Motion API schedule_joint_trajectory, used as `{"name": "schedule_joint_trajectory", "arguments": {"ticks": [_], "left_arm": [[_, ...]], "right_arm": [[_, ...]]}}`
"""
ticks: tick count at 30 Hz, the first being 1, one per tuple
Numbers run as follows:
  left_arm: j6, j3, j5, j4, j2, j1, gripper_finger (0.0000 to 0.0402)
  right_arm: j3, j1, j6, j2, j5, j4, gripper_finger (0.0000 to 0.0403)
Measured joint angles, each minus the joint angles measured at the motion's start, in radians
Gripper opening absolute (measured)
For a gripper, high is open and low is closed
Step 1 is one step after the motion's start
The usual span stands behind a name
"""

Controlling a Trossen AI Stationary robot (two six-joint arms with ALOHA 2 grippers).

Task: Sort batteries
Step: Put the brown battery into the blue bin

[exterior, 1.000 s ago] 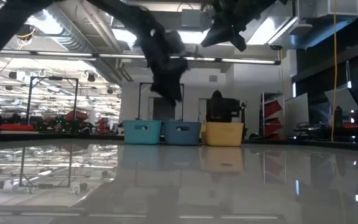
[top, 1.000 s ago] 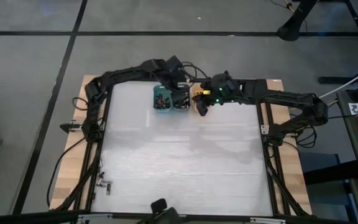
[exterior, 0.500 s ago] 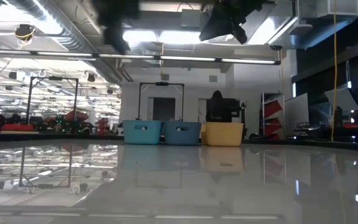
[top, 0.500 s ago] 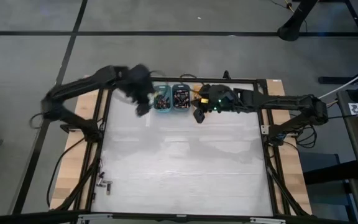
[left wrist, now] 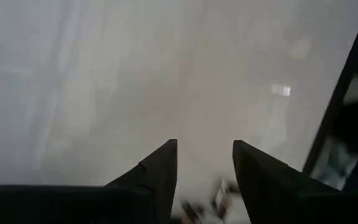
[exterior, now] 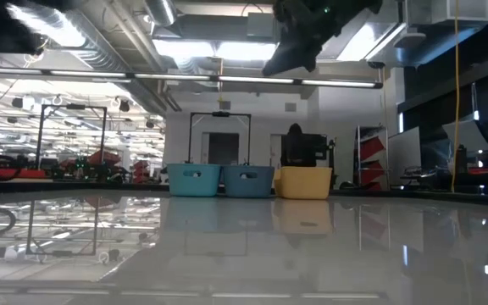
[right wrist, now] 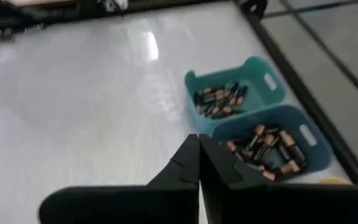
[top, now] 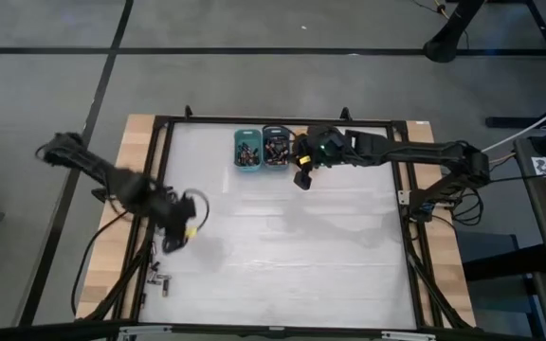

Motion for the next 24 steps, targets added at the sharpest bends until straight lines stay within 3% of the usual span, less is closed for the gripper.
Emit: {"name": "schedule_joint_trajectory", "arguments": {"ticks": [5, 9, 14, 17, 21, 24], "left_arm": [[-0.194, -0.006, 0.065, 0.084, 0.141, -0.282, 0.0129], [-0.360, -0.006, 0.107, 0.179, 0.252, -0.431, 0.0123], [-0.840, -0.006, -0.024, 0.256, 0.310, -0.531, 0.0121], [-1.106, -0.006, -0.029, 0.264, 0.345, -0.577, 0.0127], [-1.350, -0.006, -0.029, 0.301, 0.402, -0.635, 0.0146], [-1.403, -0.006, 0.002, 0.310, 0.448, -0.649, 0.0162]], "right_arm": [[0.000, -0.036, -0.048, 0.016, -0.080, 0.004, 0.0000], [0.000, -0.046, -0.068, 0.030, -0.113, 0.032, 0.0000], [0.000, -0.050, -0.070, 0.049, -0.145, 0.062, 0.0000], [0.000, -0.050, -0.068, 0.067, -0.161, 0.082, 0.0000], [0.000, -0.050, -0.050, 0.087, -0.192, 0.108, 0.0000], [-0.001, -0.049, -0.050, 0.093, -0.193, 0.112, 0.0000]]}}
